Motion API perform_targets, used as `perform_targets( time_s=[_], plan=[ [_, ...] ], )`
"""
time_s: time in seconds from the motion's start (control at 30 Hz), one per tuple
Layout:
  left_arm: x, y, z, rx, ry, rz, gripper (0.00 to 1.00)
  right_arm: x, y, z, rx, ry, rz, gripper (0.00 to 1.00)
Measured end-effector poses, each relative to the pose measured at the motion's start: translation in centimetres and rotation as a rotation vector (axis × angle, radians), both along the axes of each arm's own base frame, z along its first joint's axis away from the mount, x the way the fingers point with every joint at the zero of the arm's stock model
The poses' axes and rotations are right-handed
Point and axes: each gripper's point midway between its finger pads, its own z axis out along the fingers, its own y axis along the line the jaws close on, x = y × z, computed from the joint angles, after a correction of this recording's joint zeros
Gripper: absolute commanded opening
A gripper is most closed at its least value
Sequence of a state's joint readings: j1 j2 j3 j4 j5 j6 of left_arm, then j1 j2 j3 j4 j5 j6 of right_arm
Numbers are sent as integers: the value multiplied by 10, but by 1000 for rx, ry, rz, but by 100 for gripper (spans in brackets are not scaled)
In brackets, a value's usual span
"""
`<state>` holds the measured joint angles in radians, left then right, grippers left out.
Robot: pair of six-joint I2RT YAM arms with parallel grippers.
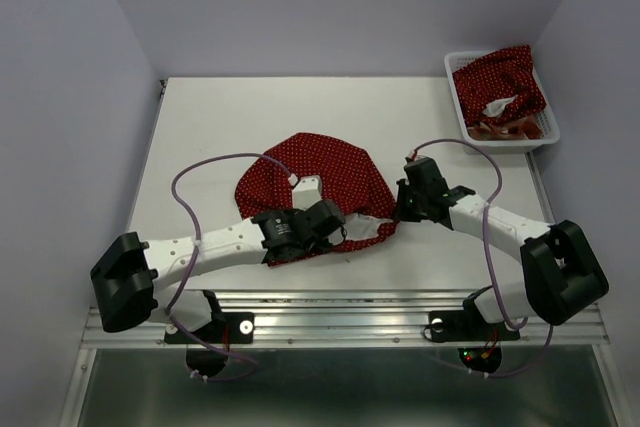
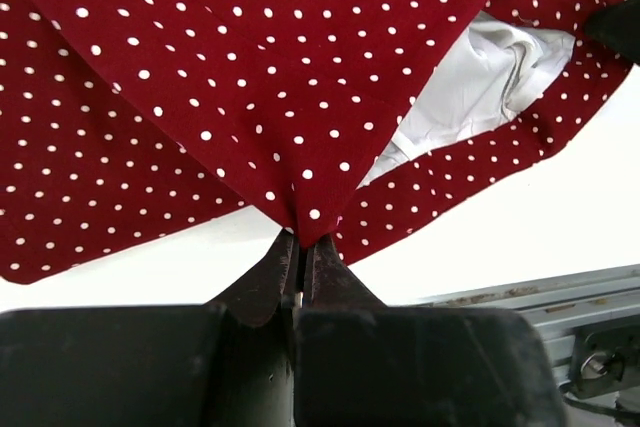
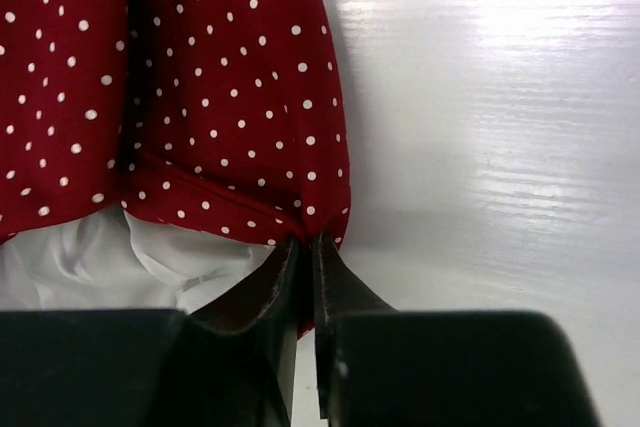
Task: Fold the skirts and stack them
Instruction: Flatten the skirt out
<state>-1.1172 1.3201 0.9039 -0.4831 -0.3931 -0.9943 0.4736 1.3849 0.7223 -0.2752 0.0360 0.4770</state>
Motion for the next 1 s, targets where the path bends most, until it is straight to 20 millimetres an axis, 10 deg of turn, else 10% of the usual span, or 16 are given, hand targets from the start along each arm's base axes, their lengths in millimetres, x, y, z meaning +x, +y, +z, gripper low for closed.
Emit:
perform_targets(
  time_s=[0.2,0.27,0.43,0.67,0.83,1.0],
  plan=[
    [19,16,28,-2,-74,87,0,18,-20,34,-65,-112,-117,1],
    [43,22,69,-52,-158,164,0,32,-23,66,-61,-195,-157,1],
    [87,52,224,-285,-465,311,0,69,-23,237,80,-571,-237,1],
    [57,105,405,-608,-823,288,0,36,-8,430,331,-939,-102,1],
    [47,112,438,-617,-908,226,0,-2,2,500,420,-1073,60,1],
    [56,109,431,-533,-927,221,0,-3,4,506,397,-1088,95,1]
  ],
)
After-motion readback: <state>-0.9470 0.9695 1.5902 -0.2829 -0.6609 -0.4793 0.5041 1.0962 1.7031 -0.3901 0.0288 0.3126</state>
